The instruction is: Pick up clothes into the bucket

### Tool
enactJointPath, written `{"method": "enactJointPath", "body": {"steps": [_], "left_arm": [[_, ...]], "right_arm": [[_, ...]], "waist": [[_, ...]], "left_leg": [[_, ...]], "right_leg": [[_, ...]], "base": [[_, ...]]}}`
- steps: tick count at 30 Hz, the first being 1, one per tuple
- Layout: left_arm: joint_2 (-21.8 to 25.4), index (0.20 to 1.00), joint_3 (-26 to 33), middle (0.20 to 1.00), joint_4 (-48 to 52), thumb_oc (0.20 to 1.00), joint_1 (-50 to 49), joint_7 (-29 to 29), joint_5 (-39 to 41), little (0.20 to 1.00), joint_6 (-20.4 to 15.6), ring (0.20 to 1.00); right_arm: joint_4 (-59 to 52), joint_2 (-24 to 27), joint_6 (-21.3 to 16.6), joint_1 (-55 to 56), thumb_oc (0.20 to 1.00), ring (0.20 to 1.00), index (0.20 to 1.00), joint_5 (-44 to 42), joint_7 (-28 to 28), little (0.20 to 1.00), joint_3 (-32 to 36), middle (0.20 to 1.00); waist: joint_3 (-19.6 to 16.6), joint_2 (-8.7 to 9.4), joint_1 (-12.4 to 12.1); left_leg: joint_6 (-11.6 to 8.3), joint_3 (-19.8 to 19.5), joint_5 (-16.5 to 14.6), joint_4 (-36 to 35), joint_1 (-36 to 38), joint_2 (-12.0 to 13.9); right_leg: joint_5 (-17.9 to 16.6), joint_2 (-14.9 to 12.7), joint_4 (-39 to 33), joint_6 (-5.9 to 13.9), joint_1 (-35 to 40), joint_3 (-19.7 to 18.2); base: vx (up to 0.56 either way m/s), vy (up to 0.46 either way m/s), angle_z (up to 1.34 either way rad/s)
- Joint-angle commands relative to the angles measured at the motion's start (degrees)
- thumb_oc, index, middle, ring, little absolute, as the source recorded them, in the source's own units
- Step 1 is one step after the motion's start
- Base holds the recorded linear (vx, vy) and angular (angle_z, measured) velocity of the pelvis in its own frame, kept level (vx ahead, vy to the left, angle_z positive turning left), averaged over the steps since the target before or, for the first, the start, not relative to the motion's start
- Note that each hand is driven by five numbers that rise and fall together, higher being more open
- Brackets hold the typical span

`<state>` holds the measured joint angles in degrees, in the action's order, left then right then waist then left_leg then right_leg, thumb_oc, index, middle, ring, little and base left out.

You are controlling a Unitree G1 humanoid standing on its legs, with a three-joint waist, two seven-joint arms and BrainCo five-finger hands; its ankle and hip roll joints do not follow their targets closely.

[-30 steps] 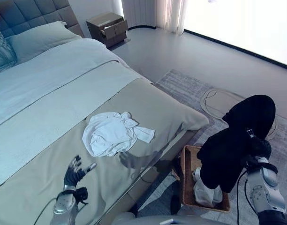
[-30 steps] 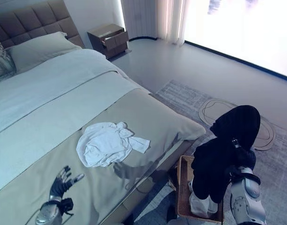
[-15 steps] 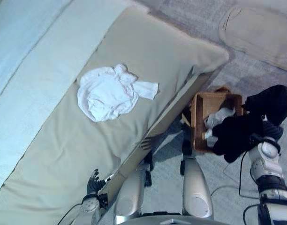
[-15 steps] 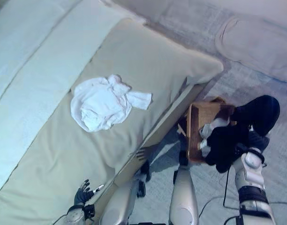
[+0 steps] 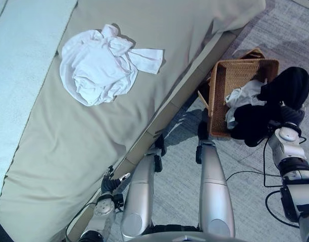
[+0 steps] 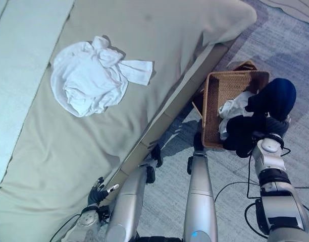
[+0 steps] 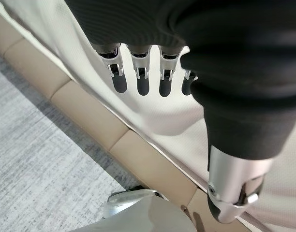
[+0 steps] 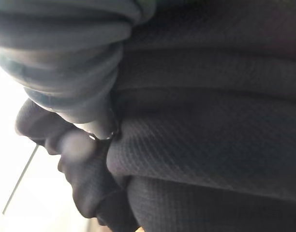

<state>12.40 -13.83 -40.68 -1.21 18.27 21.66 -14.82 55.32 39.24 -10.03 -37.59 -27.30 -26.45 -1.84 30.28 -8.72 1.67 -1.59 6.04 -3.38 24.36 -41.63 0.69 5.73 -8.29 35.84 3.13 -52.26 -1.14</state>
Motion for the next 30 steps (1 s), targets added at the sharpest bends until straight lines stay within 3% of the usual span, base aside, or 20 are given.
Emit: {"method": "enactJointPath", "body": {"steps": [1,2,8,16,24,27,28,29,30], "left_arm": [[1.2,1.0,-1.6,1.0,1.0,1.0,-1.2,2.2,2.4,1.0,-1.6,1.0],[1.1,1.0,-2.4,1.0,1.5,1.0,-1.0,2.7,2.4,1.0,-1.5,1.0],[0.9,1.0,-3.9,1.0,1.8,1.0,-0.4,3.5,2.5,1.0,-1.3,1.0],[0.9,1.0,-3.7,1.0,1.3,1.0,1.1,3.8,2.7,1.0,-1.4,1.0],[1.5,1.0,0.2,1.0,0.6,1.0,3.8,5.7,1.9,1.0,-1.7,1.0],[3.9,1.0,3.5,1.0,3.7,1.0,5.1,8.7,-1.5,1.0,-1.8,1.0],[6.8,1.0,6.8,1.0,7.6,1.0,6.2,11.2,-5.3,1.0,-1.5,1.0],[6.8,1.0,6.7,1.0,7.6,1.0,5.8,11.2,-5.4,1.0,-1.5,1.0],[8.6,1.0,8.3,1.0,9.3,1.0,6.5,12.7,-7.7,1.0,-1.2,1.0]], "right_arm": [[2.3,6.1,-0.9,-1.5,0.2,0.2,0.2,2.3,-2.8,0.2,-1.5,0.2],[4.7,7.0,0.2,-2.9,1.0,1.0,1.0,3.7,-3.3,1.0,-3.2,1.0],[10.4,8.1,3.1,-5.9,1.0,1.0,1.0,7.3,-1.7,1.0,-7.8,1.0],[10.9,5.8,2.6,-4.9,1.0,1.0,1.0,7.5,-0.5,1.0,-8.3,1.0],[9.4,-2.5,1.6,3.4,1.0,1.0,1.0,5.8,0.5,1.0,-4.9,1.0],[4.5,-7.6,0.5,9.4,1.0,1.0,1.0,5.7,0.1,1.0,-3.5,1.0],[-1.0,-9.8,-0.4,14.0,1.0,1.0,1.0,6.8,0.8,1.0,-2.7,1.0],[-1.0,-9.9,-0.4,14.5,1.0,1.0,1.0,6.8,0.8,1.0,-2.8,1.0],[-3.3,-11.1,-1.1,16.4,1.0,1.0,1.0,7.1,0.8,1.0,-2.1,1.0]], "waist": [[-0.5,0.05,0.0],[-0.5,-0.21,0.0],[-0.5,-0.37,-0.1],[-0.5,-0.25,0.0],[-0.5,1.34,0.7],[-0.5,2.64,1.1],[-0.5,3.68,1.6],[-0.5,3.6,1.5],[-0.5,4.25,1.9]], "left_leg": [[0.21,0.4,-5.3,7.7,-1.4,-1.3],[0.0,0.4,-4.8,7.0,-1.9,-1.4],[-0.33,0.1,-3.5,4.6,-2.4,-1.6],[-0.42,-0.4,-2.3,1.4,-1.1,-1.8],[-0.82,-1.6,-1.3,-1.7,2.7,-1.6],[-1.06,-2.3,-0.4,-3.9,4.6,-1.0],[-1.18,-2.5,2.2,-5.7,4.8,-0.8],[-1.46,-3.0,0.4,-5.5,6.1,-0.7],[-1.4,-2.7,2.4,-6.2,5.5,-0.8]], "right_leg": [[1.4,0.1,-1.4,0.43,2.5,0.5],[1.2,-0.1,-1.6,0.47,1.7,0.7],[0.4,-0.1,-3.1,0.57,1.0,1.3],[-0.4,-0.1,-5.5,1.09,2.0,1.8],[-1.5,0.5,-9.4,1.45,6.5,3.3],[-2.3,0.9,-11.8,1.67,8.9,4.2],[-4.7,0.9,-14.1,1.38,9.9,5.3],[-2.9,1.1,-13.5,1.77,11.1,5.0],[-4.9,0.9,-15.0,1.43,11.0,5.7]], "base": [[-0.01,-0.033,0.03],[0.0,0.0,0.0],[0.0,-0.007,0.03],[0.0,0.0,0.0],[0.0,-0.02,0.07],[-0.02,-0.057,0.09],[0.0,-0.064,-0.01],[-0.08,-0.064,-0.06],[0.01,-0.032,0.02]]}}
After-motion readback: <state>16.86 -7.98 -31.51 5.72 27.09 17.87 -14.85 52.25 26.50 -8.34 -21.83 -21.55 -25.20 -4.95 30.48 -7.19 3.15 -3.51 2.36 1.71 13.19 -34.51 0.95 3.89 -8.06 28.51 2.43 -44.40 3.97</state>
